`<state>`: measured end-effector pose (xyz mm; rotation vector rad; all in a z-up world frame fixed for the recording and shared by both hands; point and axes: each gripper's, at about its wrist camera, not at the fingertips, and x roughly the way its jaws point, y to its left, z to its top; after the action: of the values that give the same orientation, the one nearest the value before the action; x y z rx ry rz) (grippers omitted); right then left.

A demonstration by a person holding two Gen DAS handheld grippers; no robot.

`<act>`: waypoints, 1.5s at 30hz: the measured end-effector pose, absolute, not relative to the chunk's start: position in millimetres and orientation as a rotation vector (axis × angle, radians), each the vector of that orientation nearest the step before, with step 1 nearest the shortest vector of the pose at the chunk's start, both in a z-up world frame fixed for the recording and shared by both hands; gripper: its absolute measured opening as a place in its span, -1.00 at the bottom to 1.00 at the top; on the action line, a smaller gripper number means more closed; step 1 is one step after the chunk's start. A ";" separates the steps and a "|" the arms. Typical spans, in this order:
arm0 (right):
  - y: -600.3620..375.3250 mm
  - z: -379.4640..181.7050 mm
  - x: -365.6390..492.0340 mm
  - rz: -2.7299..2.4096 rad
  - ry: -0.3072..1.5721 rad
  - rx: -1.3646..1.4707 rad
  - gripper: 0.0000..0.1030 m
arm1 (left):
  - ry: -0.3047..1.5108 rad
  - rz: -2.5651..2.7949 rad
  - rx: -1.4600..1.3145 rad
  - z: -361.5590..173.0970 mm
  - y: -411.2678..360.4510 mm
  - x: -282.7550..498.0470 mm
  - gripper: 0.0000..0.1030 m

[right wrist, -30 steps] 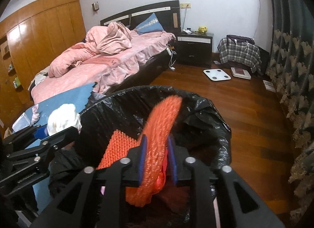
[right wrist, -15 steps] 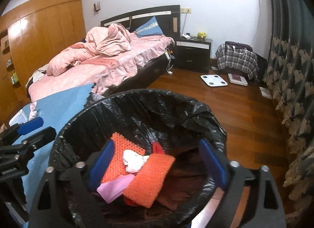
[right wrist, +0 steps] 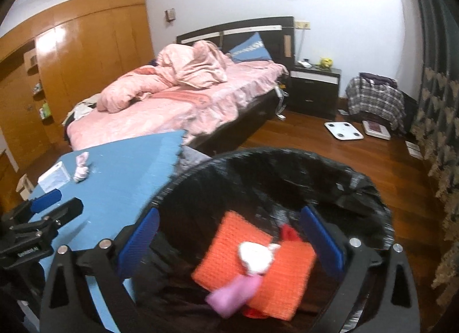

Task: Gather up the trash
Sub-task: 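Return both tools from the bin to the table, then grasp the white medicine box with the left tool and lift it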

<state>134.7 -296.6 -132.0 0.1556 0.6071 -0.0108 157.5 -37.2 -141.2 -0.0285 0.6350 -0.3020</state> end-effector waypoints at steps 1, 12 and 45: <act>-287.3 -130.4 139.0 0.004 0.604 0.153 0.88 | 0.635 -0.287 -0.035 -141.0 -30.0 158.6 0.74; -203.5 -125.4 179.5 0.123 0.601 0.132 0.88 | 0.637 -0.120 -0.069 -148.9 56.5 169.7 0.74; -40.2 -169.7 283.7 0.246 0.694 -0.007 0.88 | 0.746 -0.019 -0.146 -187.5 223.6 269.1 0.22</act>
<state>283.7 -40.2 -169.7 -0.0069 0.6937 0.2458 269.1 223.6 -187.5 -0.1458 0.7461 -0.0190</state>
